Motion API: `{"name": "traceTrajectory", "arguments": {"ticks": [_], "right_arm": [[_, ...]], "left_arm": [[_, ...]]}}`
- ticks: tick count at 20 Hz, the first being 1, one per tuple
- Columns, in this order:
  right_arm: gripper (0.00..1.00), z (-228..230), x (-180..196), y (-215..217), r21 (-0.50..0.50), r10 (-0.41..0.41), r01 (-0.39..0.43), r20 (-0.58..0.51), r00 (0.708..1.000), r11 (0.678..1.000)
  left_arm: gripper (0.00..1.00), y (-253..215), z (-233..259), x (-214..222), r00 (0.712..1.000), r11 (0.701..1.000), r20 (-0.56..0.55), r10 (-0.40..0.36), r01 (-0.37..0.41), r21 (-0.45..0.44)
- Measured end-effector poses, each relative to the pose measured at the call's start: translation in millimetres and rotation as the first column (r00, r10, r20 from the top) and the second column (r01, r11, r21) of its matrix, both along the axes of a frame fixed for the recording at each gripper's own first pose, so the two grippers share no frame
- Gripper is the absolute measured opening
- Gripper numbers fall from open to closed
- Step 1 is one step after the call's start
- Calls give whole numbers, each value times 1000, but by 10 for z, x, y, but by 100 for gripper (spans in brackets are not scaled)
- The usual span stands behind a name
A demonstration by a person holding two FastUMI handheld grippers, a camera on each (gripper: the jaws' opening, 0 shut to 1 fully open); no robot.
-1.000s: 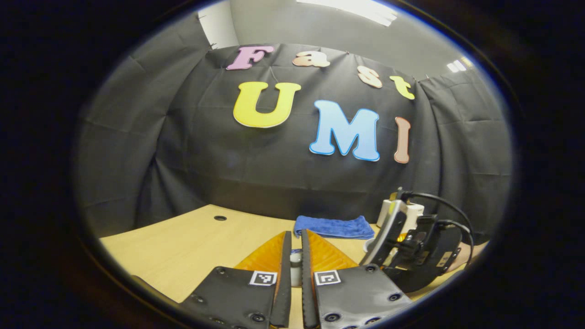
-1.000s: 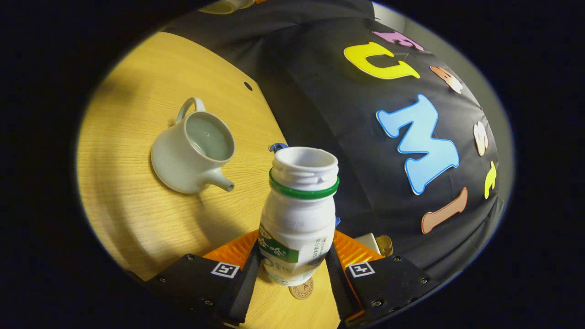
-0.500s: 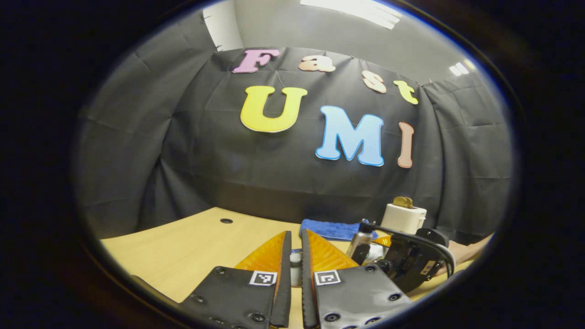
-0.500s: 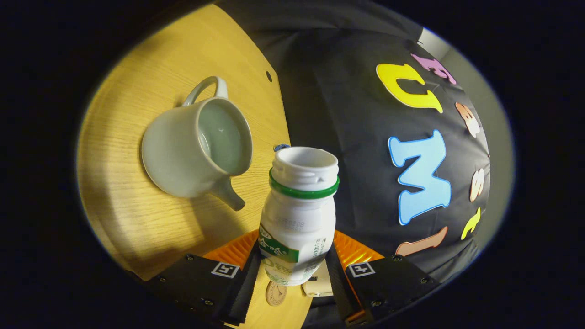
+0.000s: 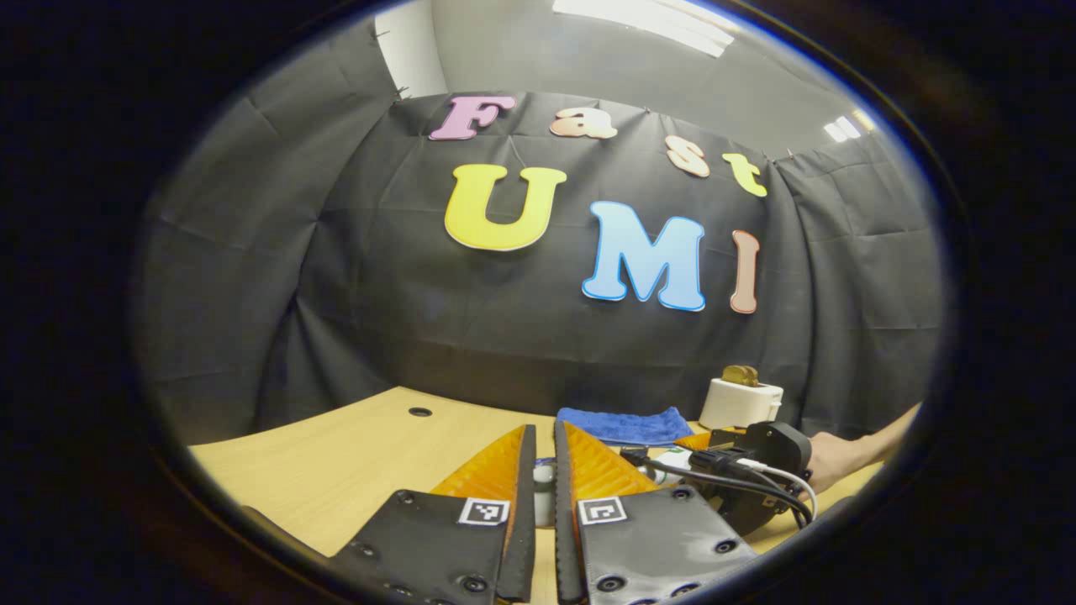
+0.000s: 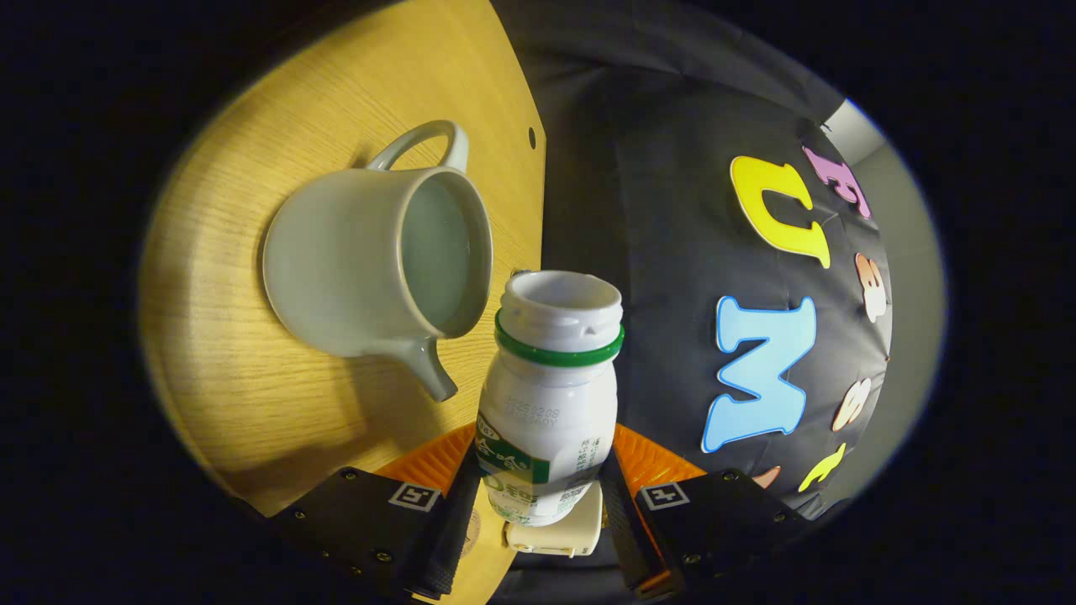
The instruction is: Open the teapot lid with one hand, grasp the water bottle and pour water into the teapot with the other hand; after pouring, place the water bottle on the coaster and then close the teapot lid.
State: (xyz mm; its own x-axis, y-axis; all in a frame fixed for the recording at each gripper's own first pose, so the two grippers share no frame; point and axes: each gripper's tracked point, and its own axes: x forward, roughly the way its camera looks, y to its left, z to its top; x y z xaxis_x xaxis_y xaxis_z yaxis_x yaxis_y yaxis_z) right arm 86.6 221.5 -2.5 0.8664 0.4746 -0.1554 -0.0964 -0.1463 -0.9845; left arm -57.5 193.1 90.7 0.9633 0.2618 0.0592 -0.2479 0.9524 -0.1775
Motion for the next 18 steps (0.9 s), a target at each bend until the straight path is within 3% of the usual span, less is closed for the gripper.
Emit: {"name": "traceTrajectory", "arguments": {"ticks": [18], "right_arm": [[72,152,-5,72,-250,92,-48,166,982,967]], "left_arm": [[20,39,-136,19,1000,1000,-21,-15,15,-15]]}}
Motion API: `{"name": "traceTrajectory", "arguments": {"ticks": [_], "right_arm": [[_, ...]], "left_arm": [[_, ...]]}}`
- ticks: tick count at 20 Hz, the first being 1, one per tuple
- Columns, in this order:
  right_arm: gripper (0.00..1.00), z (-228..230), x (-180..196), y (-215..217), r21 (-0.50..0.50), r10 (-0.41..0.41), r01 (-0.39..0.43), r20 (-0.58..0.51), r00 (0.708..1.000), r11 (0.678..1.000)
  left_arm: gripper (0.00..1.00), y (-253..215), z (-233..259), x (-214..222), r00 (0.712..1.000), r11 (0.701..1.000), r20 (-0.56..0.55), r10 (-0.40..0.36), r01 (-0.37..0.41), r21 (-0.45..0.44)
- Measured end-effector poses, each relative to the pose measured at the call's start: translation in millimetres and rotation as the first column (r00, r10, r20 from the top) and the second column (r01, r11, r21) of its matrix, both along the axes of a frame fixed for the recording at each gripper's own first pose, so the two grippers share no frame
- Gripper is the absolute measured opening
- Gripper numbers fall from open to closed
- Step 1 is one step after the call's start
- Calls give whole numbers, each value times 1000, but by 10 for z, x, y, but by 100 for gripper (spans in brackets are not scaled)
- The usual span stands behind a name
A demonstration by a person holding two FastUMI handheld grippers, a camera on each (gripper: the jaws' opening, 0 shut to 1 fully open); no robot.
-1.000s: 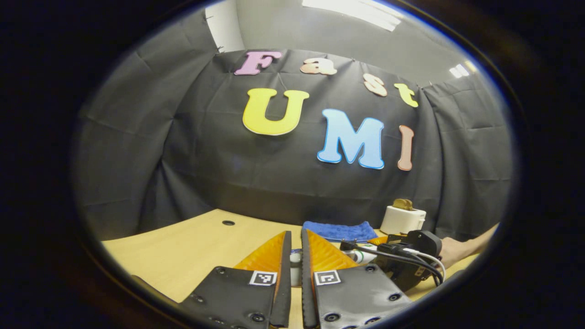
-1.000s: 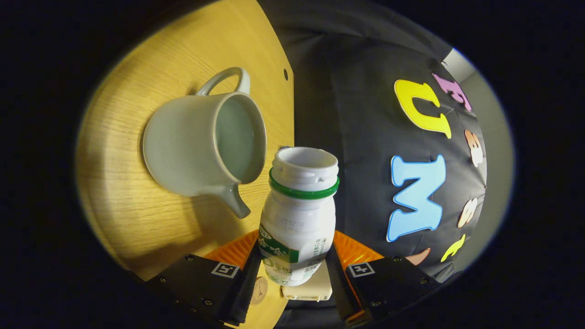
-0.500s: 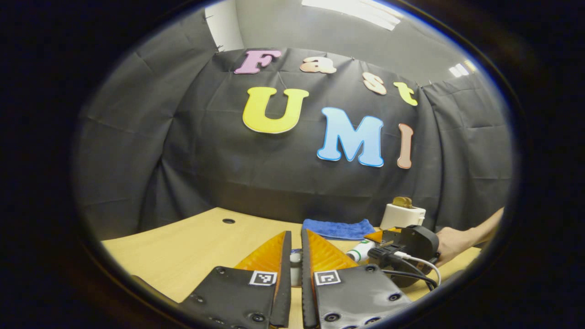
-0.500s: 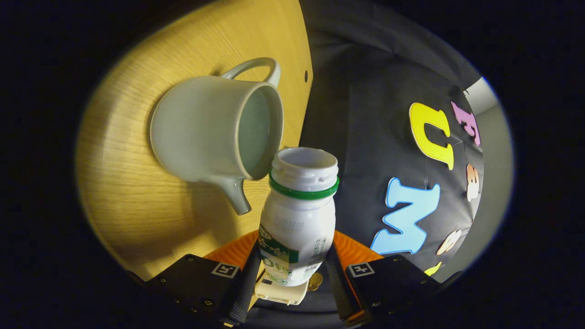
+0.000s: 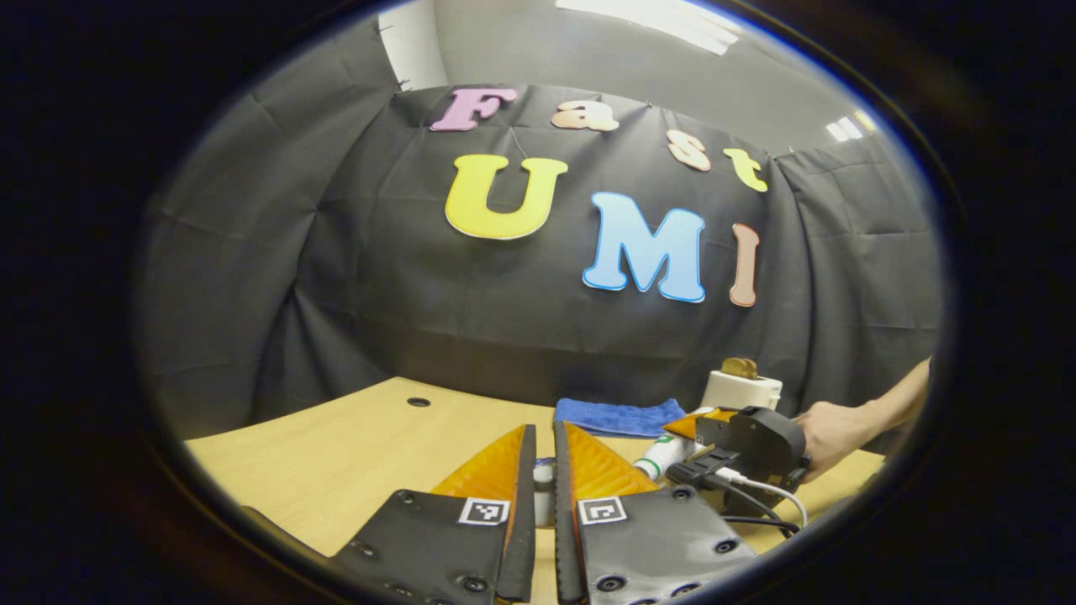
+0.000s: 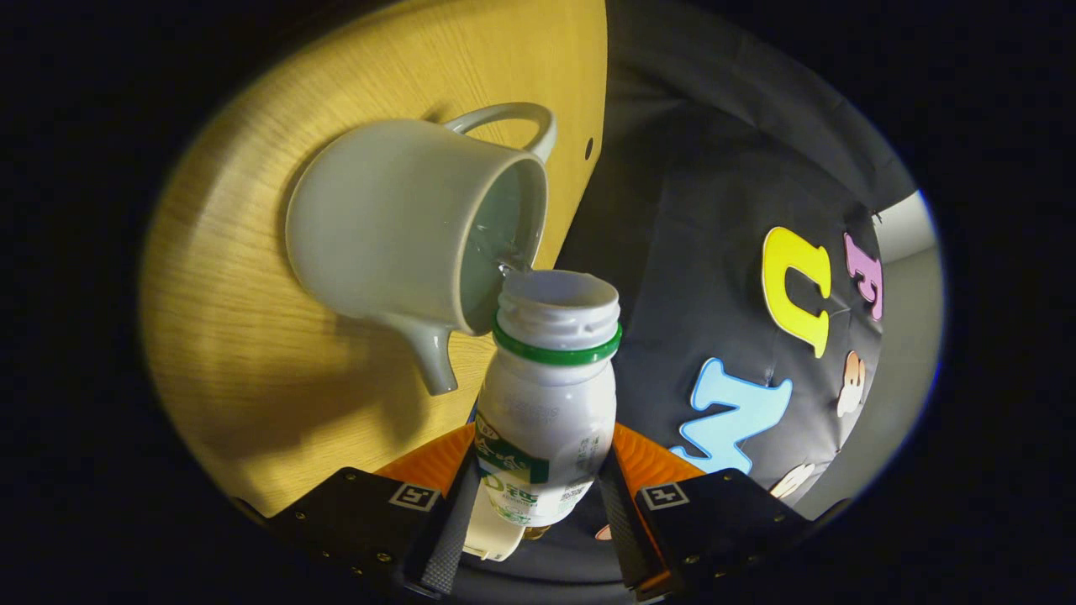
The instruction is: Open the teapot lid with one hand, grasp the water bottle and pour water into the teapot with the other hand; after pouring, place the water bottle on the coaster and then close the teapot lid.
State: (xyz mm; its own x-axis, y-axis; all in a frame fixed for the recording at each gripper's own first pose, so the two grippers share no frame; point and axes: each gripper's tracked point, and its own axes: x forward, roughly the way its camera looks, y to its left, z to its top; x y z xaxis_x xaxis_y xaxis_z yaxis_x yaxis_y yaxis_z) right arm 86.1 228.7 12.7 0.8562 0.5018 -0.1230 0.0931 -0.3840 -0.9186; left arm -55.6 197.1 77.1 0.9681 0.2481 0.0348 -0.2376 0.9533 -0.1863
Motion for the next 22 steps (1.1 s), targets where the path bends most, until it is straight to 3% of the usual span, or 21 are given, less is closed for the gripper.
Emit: {"name": "traceTrajectory", "arguments": {"ticks": [22], "right_arm": [[71,295,8,2,-55,29,-23,95,995,998]], "left_arm": [[20,-37,-15,43,1000,1000,-8,-8,8,9]]}}
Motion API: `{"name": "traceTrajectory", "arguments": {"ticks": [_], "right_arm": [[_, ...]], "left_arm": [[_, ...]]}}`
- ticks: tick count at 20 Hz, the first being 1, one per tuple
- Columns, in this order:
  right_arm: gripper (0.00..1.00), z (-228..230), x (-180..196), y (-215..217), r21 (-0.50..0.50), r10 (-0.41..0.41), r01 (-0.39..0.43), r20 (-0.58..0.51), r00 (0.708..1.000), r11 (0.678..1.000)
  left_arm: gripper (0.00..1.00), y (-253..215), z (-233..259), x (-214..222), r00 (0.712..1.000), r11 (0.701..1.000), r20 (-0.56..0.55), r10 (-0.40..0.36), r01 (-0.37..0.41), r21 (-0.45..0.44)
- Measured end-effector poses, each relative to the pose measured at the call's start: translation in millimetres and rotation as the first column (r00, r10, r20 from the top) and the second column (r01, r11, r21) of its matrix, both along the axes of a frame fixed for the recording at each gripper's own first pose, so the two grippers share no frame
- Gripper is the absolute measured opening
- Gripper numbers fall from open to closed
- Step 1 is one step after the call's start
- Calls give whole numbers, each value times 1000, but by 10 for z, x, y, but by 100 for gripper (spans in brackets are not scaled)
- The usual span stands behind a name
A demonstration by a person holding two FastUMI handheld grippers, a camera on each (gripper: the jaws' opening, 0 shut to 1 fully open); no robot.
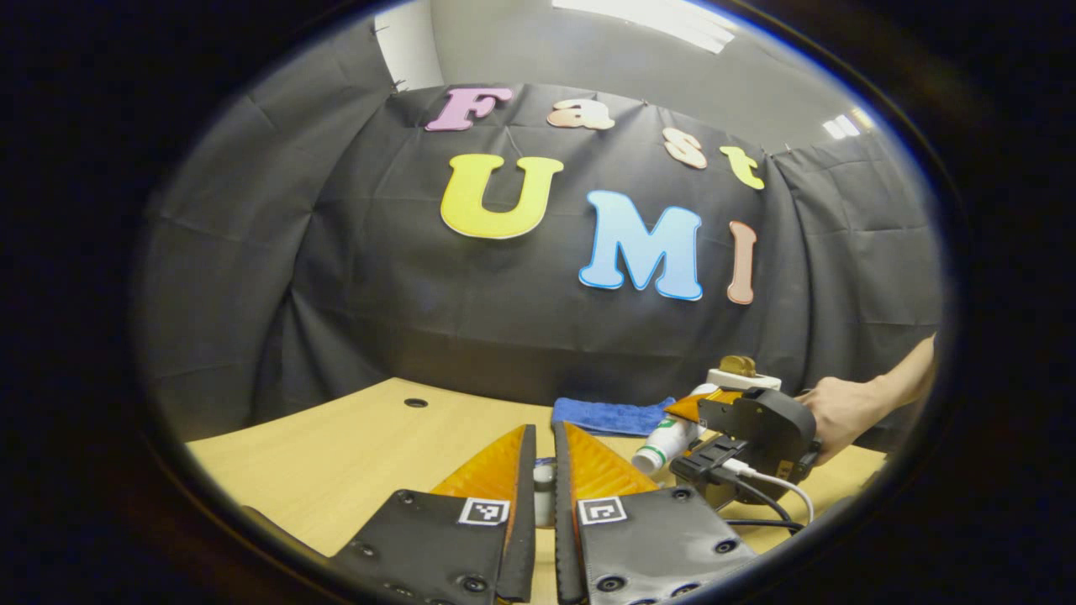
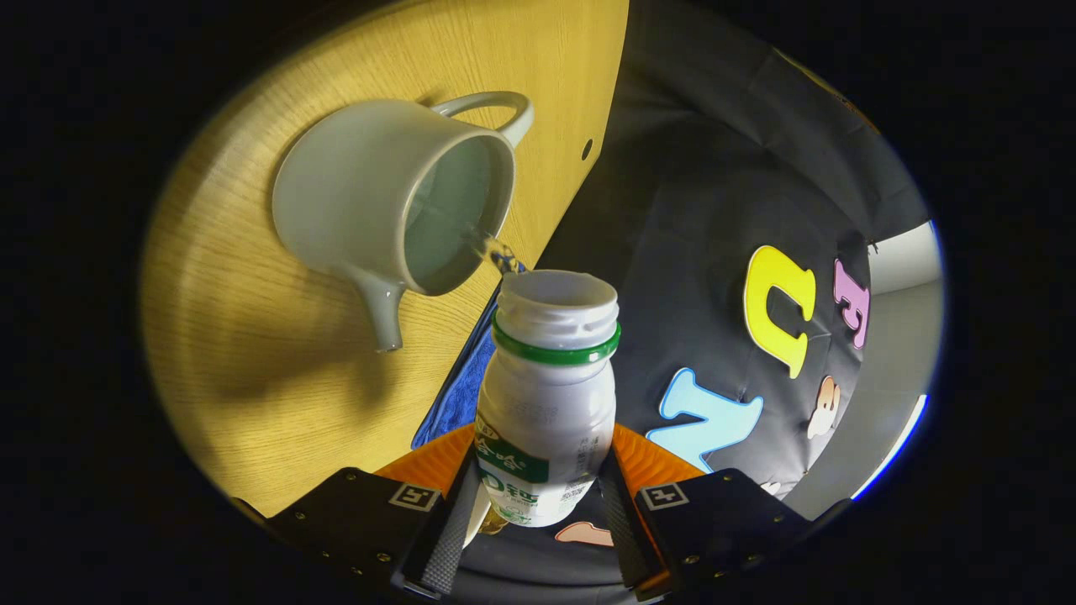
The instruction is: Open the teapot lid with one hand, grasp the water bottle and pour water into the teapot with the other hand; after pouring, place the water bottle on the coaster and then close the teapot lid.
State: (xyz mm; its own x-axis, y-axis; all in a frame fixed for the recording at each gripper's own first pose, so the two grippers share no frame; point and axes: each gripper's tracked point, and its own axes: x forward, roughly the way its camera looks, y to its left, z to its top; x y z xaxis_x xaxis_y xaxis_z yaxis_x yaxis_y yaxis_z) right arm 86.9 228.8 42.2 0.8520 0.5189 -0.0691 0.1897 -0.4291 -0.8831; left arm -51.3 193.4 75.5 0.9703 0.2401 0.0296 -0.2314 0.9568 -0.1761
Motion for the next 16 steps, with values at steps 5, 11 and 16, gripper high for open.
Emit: {"name": "traceTrajectory", "arguments": {"ticks": [5,11,16], "right_arm": [[71,-86,16,-15,-34,-5,6,9,1000,999],[71,-138,-5,12,-56,3,-2,13,1000,998],[71,-138,-33,37,-56,11,-11,9,1000,998]], "left_arm": [[20,-4,-3,11,1000,1000,-2,1,-1,2],[20,17,-28,10,1000,1000,-8,3,-3,1],[20,22,-24,-21,1000,1000,-7,5,-5,1]]}}
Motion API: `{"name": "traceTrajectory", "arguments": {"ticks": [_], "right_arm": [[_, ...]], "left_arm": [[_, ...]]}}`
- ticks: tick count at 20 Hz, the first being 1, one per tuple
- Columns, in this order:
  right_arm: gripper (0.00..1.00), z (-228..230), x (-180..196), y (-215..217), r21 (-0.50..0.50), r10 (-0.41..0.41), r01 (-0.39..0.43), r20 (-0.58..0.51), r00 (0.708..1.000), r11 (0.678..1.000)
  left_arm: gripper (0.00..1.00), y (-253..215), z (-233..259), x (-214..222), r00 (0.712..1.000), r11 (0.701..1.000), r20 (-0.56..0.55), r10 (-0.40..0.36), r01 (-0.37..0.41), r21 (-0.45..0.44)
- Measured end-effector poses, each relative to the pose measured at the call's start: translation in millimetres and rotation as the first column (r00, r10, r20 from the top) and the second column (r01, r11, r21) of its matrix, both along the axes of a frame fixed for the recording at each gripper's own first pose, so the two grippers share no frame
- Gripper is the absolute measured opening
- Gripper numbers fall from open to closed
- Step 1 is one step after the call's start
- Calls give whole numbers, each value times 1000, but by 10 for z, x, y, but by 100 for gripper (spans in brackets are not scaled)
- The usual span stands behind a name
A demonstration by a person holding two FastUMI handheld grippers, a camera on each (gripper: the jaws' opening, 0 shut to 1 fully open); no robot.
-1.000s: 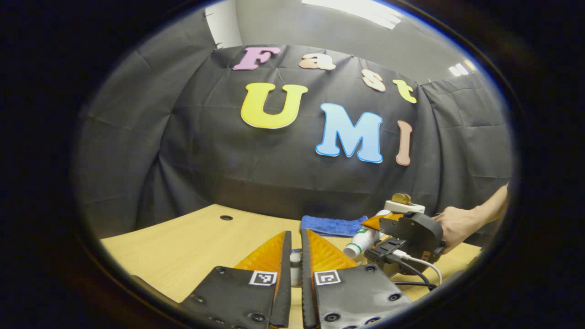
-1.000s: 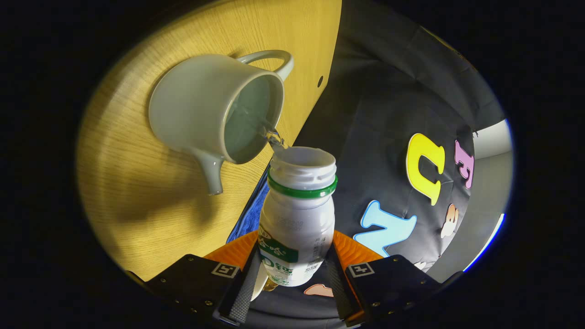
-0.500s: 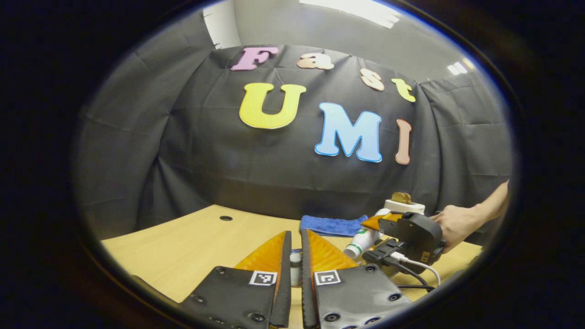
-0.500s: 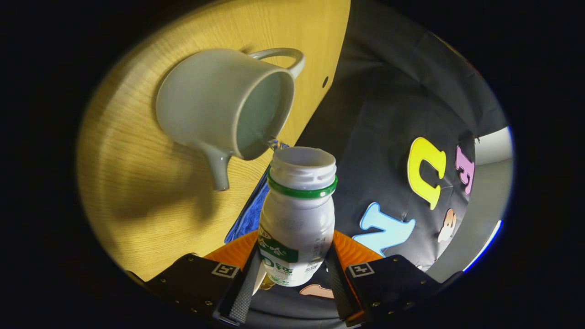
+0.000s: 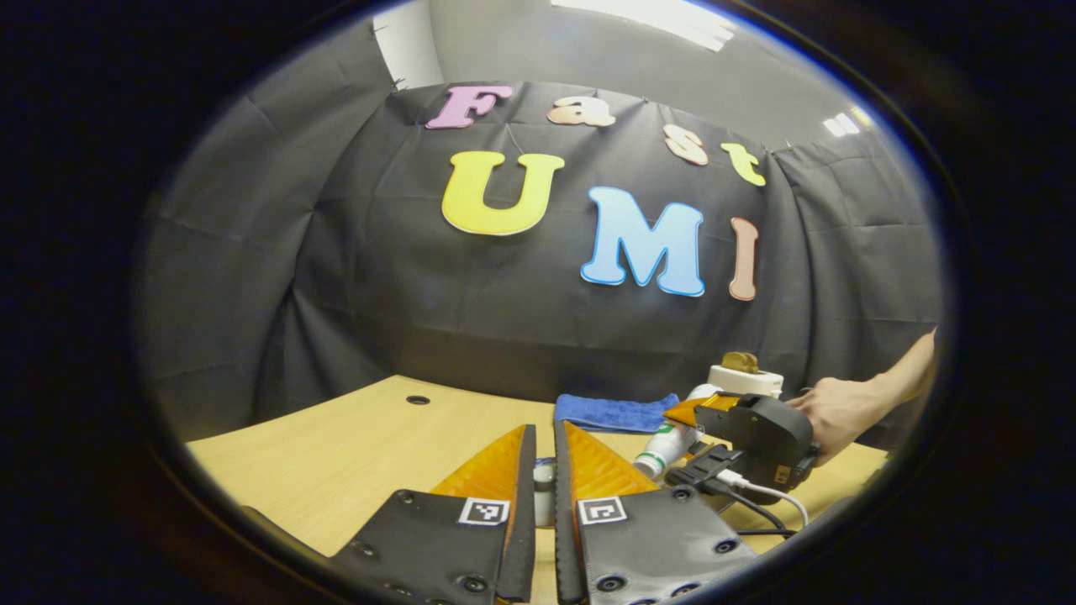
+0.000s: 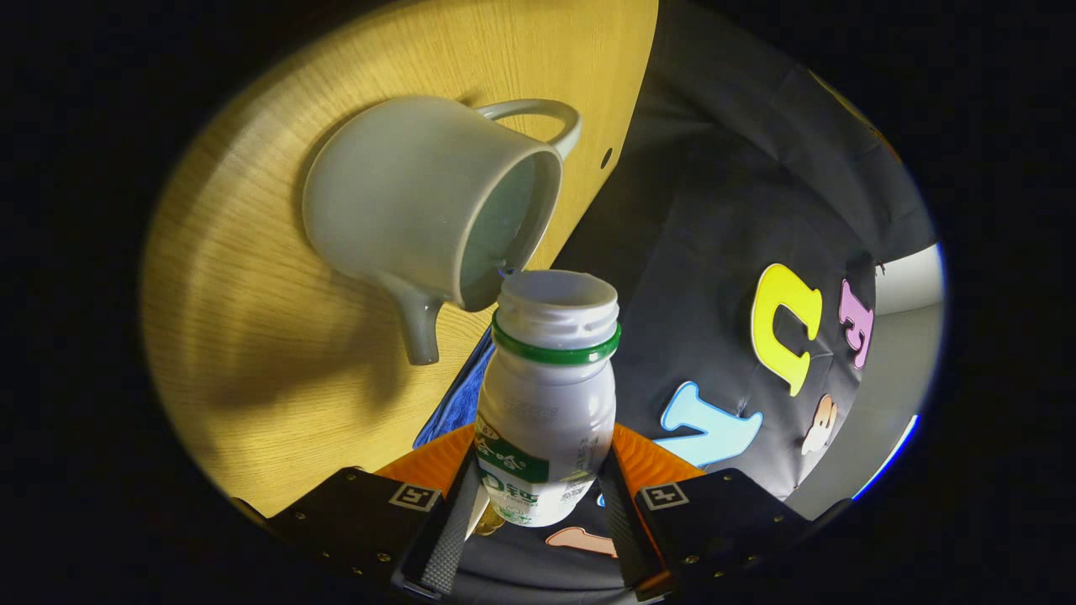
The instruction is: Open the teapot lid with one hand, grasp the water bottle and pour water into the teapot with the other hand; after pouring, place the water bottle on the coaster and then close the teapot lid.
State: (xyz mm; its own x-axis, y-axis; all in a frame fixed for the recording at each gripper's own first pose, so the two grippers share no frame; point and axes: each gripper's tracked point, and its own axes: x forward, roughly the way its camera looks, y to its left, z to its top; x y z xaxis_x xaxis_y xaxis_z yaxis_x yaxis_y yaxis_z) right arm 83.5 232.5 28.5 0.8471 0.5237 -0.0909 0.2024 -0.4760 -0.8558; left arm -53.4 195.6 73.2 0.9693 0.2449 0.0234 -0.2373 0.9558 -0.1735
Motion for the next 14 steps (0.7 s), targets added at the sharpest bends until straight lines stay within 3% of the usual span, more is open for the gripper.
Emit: {"name": "traceTrajectory", "arguments": {"ticks": [7,14], "right_arm": [[71,18,-67,71,87,30,-23,-76,997,996],[72,2,-94,49,250,79,-34,-175,981,968]], "left_arm": [[20,37,21,-35,1000,1000,8,4,-4,-15],[20,61,117,-106,999,1000,36,6,-5,-25]]}}
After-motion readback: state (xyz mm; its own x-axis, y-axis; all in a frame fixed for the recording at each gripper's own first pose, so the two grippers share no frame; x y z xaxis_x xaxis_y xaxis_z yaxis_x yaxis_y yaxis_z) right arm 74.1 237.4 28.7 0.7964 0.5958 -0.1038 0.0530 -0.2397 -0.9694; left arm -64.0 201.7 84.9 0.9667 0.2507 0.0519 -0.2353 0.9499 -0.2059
